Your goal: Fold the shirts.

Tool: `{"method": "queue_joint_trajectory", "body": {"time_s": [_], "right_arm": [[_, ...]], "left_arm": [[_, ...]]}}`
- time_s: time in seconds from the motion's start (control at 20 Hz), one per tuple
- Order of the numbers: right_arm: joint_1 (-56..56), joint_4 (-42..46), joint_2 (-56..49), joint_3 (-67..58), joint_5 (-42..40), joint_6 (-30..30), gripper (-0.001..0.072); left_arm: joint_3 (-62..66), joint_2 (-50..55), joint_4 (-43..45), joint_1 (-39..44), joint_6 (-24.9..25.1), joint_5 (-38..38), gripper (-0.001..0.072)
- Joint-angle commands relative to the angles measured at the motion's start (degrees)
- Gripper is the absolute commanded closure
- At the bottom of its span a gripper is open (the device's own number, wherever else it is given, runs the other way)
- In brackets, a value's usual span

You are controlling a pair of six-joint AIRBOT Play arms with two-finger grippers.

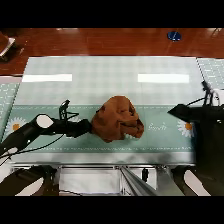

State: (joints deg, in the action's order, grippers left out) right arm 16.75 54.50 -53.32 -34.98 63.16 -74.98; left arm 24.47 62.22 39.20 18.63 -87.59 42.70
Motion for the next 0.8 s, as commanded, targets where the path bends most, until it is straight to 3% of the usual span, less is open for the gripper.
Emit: {"method": "queue_joint_trajectory", "body": {"time_s": [0.0,0.05,0.1,0.15,0.2,0.3,0.75], "right_arm": [[-4.66,-0.87,0.39,5.84,0.13,0.22,0.0305],[-6.54,-0.87,0.39,6.8,0.13,-0.04,0.0305],[-8.57,-0.87,0.37,7.52,-0.09,-0.94,0.0305],[-10.43,-1.16,0.37,7.85,-0.35,-2.32,0.0305],[-12.37,-1.53,0.37,7.91,-0.7,-3.26,0.0305],[-15.87,-1.49,-0.2,7.91,-2.14,-4.57,0.0305],[-25.94,-11.82,-13.94,6.99,-10.34,-2.12,0.0306]], "left_arm": [[-0.04,5.01,-10.86,-0.02,9.73,-1.7,0.02],[-0.04,5.57,-11.45,-0.02,10.23,-1.86,0.0201],[-0.02,5.92,-11.43,-0.02,10.34,-1.95,0.0258],[0.0,6.03,-11.43,-0.02,11.5,-1.33,0.0522],[0.15,6.03,-11.41,-0.02,13.64,-0.13,0.0679],[0.7,6.05,-11.39,-0.02,17.05,2.89,0.0685],[0.76,6.08,-11.39,-0.02,17.09,2.89,0.0685]]}}
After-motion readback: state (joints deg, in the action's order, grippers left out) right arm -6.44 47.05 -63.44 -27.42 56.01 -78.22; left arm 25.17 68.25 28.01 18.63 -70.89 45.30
